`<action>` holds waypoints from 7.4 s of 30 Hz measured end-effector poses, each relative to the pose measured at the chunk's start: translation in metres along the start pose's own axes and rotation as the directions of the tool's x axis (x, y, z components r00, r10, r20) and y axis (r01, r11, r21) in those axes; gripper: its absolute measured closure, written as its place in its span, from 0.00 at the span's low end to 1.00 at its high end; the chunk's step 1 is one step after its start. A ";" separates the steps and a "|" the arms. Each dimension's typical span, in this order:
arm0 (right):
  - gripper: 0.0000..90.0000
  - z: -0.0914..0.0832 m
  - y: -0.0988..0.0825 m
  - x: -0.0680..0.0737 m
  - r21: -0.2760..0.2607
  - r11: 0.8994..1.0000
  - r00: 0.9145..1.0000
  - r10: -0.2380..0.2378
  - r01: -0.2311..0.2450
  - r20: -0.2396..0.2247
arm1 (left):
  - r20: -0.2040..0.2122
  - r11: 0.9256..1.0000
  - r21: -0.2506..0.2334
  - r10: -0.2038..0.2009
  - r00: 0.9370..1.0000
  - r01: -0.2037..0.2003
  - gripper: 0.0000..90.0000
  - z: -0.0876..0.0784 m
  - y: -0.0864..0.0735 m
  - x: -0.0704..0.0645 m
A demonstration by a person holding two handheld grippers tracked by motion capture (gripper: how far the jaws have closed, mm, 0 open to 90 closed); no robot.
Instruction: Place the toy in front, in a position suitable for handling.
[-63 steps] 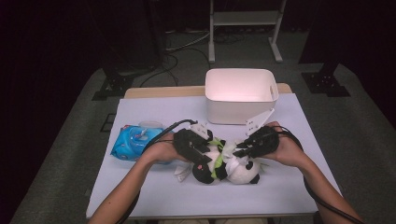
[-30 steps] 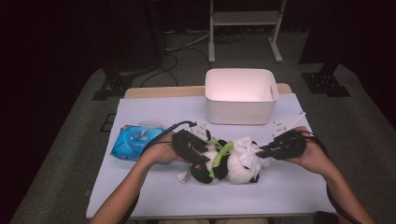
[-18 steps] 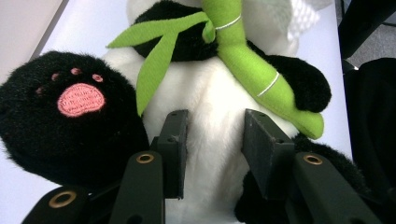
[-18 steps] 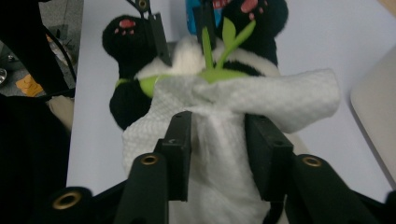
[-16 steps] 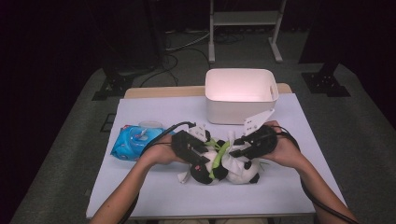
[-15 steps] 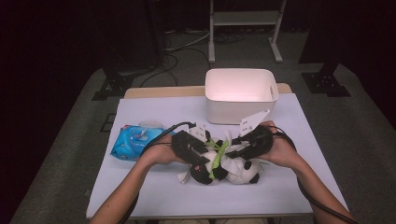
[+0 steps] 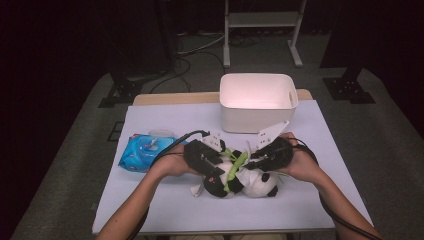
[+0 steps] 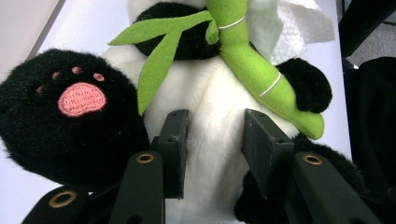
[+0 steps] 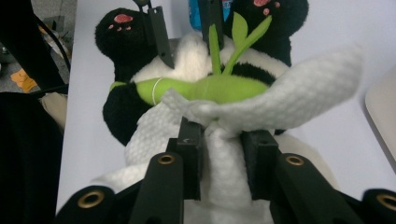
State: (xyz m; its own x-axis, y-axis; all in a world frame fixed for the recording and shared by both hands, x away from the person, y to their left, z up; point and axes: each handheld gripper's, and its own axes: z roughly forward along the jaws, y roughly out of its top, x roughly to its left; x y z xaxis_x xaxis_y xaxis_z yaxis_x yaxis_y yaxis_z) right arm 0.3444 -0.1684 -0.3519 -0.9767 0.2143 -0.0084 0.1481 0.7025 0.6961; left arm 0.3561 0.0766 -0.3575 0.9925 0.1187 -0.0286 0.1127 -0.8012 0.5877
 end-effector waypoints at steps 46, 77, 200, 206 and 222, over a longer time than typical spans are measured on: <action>0.85 -0.039 -0.068 0.002 -0.039 0.992 0.992 0.123 -0.124 -0.015 | -0.006 0.999 -0.001 -0.051 0.999 0.051 0.66 0.001 0.000 0.005; 0.85 -0.031 -0.030 -0.016 -0.030 0.995 0.996 0.090 -0.091 -0.022 | 0.013 1.000 0.005 -0.020 1.000 0.020 0.66 -0.002 -0.003 -0.003; 0.85 -0.034 -0.039 -0.031 0.002 0.979 0.978 0.202 -0.203 -0.054 | 0.104 1.000 -0.019 0.019 0.994 -0.017 0.63 0.002 0.012 -0.001; 0.85 -0.024 -0.013 -0.031 -0.001 0.989 0.987 0.146 -0.147 -0.074 | 0.107 0.999 -0.020 0.029 0.994 -0.027 0.63 0.001 0.012 -0.002; 0.85 -0.023 -0.012 -0.035 0.029 0.989 0.988 0.146 -0.145 -0.056 | 0.108 0.999 -0.014 0.039 0.993 -0.037 0.63 0.001 0.012 -0.002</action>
State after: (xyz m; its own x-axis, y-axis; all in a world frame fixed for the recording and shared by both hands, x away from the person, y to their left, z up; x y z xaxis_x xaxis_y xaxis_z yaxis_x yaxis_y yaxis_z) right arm 0.3731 -0.2000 -0.3441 -0.9518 0.2760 0.1339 0.2923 0.6836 0.6687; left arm 0.3557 0.0661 -0.3508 0.9954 0.0233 -0.0932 0.0748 -0.7970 0.5994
